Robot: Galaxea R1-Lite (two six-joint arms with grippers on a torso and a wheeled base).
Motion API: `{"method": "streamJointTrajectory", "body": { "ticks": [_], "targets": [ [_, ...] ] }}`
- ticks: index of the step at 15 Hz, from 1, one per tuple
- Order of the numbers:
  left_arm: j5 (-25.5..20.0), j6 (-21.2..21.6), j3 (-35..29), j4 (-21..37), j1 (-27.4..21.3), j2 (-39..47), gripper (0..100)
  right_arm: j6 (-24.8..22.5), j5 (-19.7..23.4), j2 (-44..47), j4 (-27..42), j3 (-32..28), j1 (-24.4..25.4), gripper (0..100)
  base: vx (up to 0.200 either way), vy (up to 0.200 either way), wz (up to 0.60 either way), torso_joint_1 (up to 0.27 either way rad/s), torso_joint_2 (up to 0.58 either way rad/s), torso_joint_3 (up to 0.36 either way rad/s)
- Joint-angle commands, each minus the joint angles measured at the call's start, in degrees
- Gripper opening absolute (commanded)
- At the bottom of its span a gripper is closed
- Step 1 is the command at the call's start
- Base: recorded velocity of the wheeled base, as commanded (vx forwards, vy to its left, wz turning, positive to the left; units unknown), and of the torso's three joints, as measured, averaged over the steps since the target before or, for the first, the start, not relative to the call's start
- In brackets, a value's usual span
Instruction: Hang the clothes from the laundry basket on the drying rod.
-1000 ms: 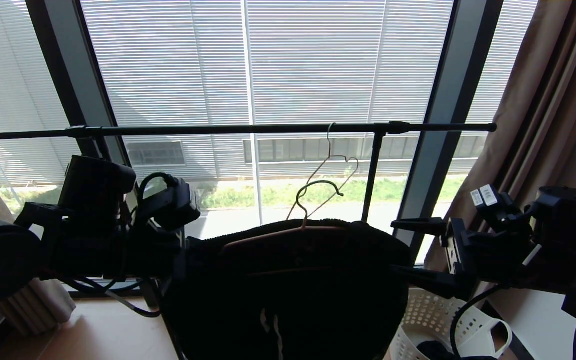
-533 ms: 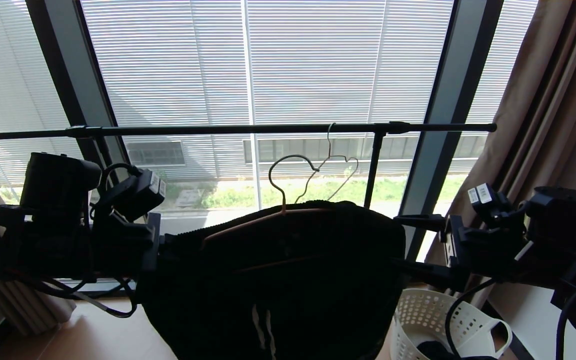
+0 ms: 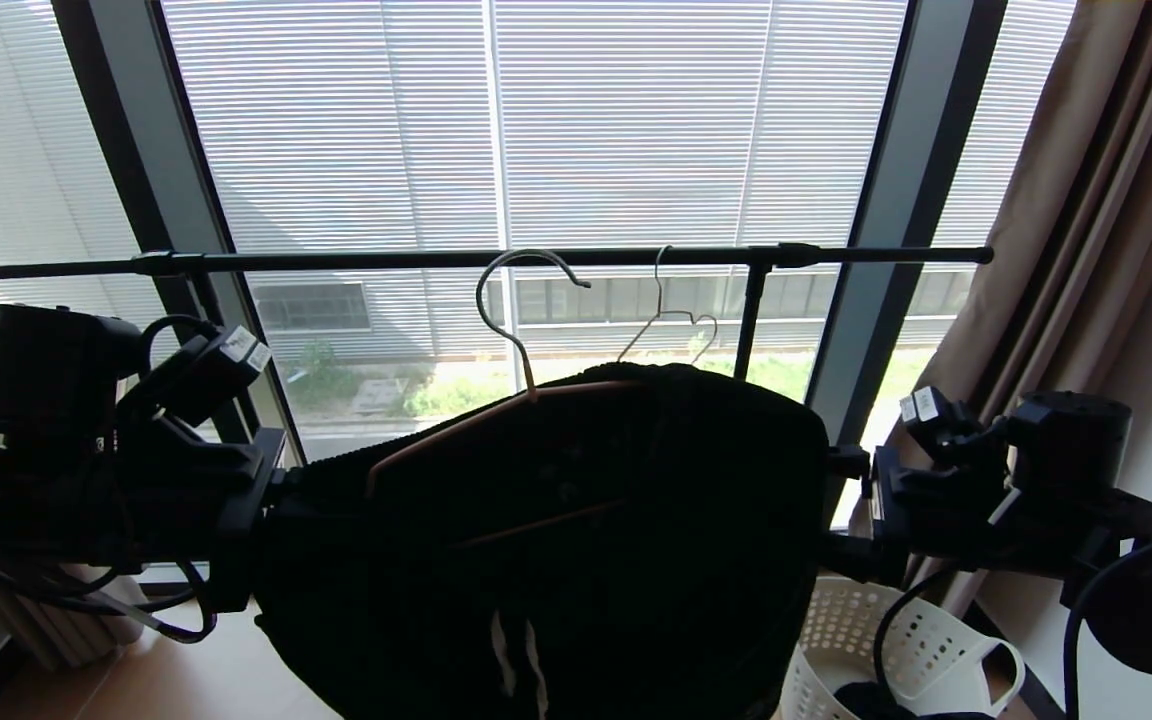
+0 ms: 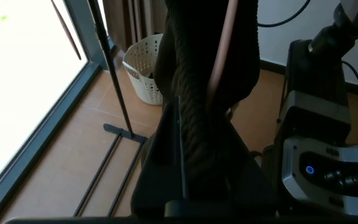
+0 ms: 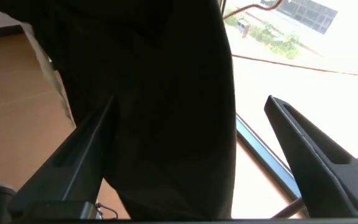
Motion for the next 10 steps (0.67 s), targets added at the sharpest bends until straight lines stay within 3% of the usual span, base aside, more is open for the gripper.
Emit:
{"method": "streamJointTrajectory", "body": {
  "ticks": [1,6,7,10],
  "targets": [
    [-0.10,-0.21,-0.10,-0.13,0.01,-0.41,0,-0.06,-0.09,2.33,-0.02,-0.45,0.03,100,0.000,0.000,0.00,0.000,0.00,0.000],
    [-0.63,-0.48,0.43,-0.04,0.19,-1.03,0,-0.06,-0.18,3.47,0.07,-1.07,-0.06,100,0.000,0.000,0.00,0.000,0.00,0.000],
    [-0.63,-0.48,0.60,-0.04,0.19,-1.29,0,-0.06,-0.18,3.47,-0.02,-1.07,-0.06,0,0.000,0.000,0.00,0.000,0.00,0.000],
    [-0.63,-0.48,1.30,-0.13,0.28,-1.82,0,0.02,-0.27,3.65,0.07,-1.69,-0.94,0,0.000,0.000,0.00,0.000,0.00,0.000]
  ]
}}
